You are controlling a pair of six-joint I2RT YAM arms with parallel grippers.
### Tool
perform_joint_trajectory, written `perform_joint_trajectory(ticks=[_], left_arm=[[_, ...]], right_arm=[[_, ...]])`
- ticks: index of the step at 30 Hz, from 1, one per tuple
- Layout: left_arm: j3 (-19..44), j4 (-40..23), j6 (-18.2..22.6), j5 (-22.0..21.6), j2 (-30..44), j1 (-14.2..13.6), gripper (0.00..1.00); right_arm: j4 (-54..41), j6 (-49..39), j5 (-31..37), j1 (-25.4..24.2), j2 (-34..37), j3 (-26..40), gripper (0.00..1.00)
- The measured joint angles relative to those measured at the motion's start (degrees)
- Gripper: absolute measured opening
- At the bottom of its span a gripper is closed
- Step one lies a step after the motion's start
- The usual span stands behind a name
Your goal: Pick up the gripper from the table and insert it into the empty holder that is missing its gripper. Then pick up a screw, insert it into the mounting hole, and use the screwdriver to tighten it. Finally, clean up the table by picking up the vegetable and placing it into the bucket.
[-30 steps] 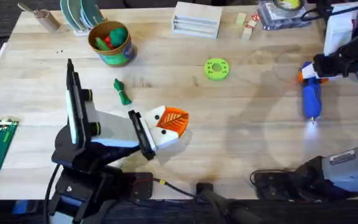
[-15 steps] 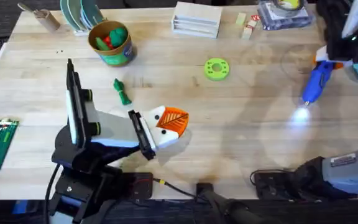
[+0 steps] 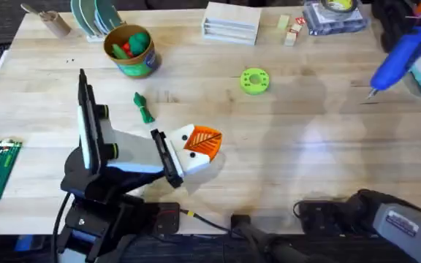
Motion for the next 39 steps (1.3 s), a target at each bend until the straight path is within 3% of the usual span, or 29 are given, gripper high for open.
perform_joint_trajectory(ticks=[3, 9, 18, 19, 27, 39], left_arm=[[0.0, 0.0, 0.0, 0.0, 0.0, 0.0, 0.004], [0.0, 0.0, 0.0, -0.15, 0.0, 0.0, 0.004], [0.0, 0.02, 0.0, -0.17, 0.0, 0.0, 0.004], [0.0, 0.01, 0.0, -0.17, 0.0, 0.0, 0.004], [0.0, -0.01, 0.0, -0.17, 0.0, 0.0, 0.004], [0.02, -0.33, 0.0, -0.13, 0.0, 0.0, 0.004]], right_arm=[[6.97, 0.61, -3.59, 5.85, -5.8, -7.47, 0.027], [22.74, 3.52, -9.51, 22.93, -12.04, -18.43, 0.027], [45.88, 4.82, -11.64, 44.72, -9.76, -21.73, 0.027], [51.67, 4.88, -11.94, 49.5, -8.58, -21.73, 0.027], [60.85, 5.03, -13.73, 58.83, -7.52, -21.73, 0.027], [65.7, 5.03, -16.93, 65.67, -3.57, -21.75, 0.027]])
